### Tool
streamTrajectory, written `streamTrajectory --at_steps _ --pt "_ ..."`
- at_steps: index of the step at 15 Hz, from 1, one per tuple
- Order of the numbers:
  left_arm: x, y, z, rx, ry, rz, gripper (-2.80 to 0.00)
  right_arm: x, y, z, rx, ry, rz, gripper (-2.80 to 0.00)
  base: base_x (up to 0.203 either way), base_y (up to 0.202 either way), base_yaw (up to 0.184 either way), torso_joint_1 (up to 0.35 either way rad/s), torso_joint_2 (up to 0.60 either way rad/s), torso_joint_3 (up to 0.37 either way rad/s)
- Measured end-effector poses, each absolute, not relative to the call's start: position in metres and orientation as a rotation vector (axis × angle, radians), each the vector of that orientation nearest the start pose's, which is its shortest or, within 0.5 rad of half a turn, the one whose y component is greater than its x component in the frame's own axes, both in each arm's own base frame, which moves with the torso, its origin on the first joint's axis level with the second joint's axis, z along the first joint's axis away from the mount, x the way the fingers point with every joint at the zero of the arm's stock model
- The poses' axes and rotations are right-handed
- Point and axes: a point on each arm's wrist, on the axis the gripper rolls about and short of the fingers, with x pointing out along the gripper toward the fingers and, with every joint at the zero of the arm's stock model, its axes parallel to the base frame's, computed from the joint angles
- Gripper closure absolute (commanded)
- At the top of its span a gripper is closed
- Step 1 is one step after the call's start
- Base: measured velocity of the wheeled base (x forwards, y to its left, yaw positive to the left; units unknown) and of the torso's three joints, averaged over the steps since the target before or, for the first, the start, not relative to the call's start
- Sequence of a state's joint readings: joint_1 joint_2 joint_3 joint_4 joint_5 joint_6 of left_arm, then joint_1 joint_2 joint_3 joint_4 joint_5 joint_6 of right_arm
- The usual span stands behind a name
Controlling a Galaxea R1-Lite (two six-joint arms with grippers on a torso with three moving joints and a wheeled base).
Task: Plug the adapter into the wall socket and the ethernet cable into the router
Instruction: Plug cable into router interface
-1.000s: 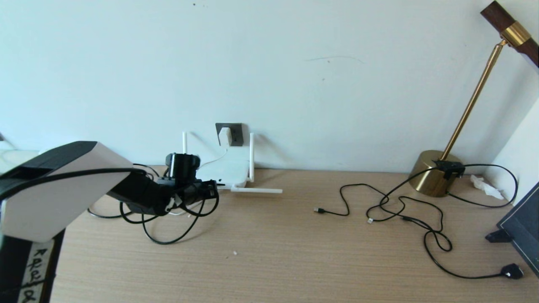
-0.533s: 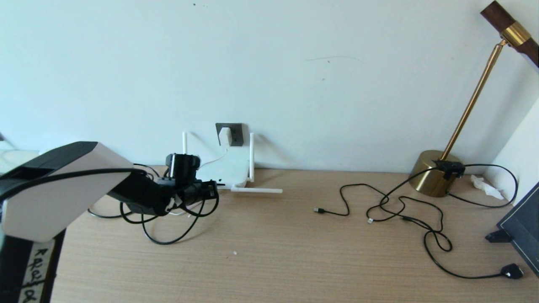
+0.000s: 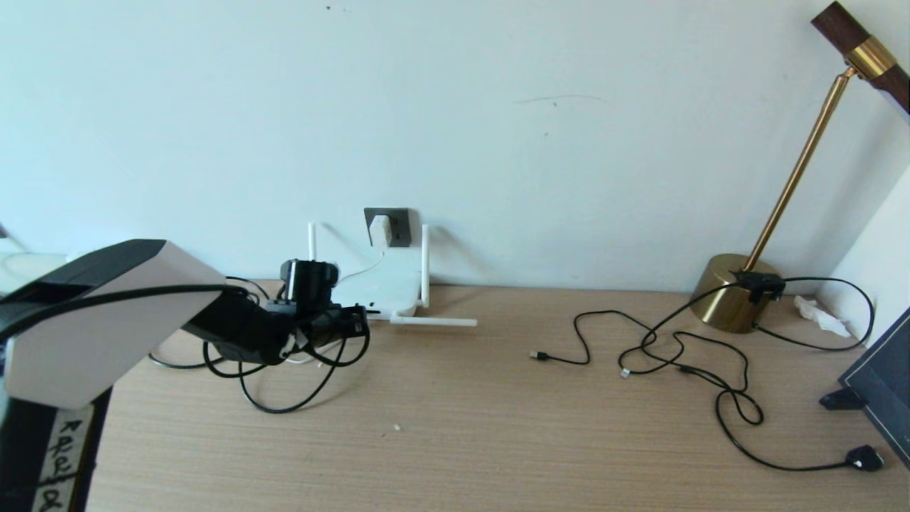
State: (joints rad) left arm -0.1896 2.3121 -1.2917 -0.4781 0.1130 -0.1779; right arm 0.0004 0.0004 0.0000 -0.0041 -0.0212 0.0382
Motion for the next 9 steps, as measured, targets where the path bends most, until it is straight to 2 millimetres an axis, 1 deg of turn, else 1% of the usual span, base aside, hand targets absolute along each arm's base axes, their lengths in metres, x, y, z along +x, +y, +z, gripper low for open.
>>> streamTrajectory --at_steps 9 --pt "0.4378 -0.0848 0.0598 -0.087 0.539 -0.034 0.0 -0.0228 -0.0005 0.0759 0.038 -0.004 -0.021 0.0 0.0 0.0 0.0 0.0 0.0 0.0"
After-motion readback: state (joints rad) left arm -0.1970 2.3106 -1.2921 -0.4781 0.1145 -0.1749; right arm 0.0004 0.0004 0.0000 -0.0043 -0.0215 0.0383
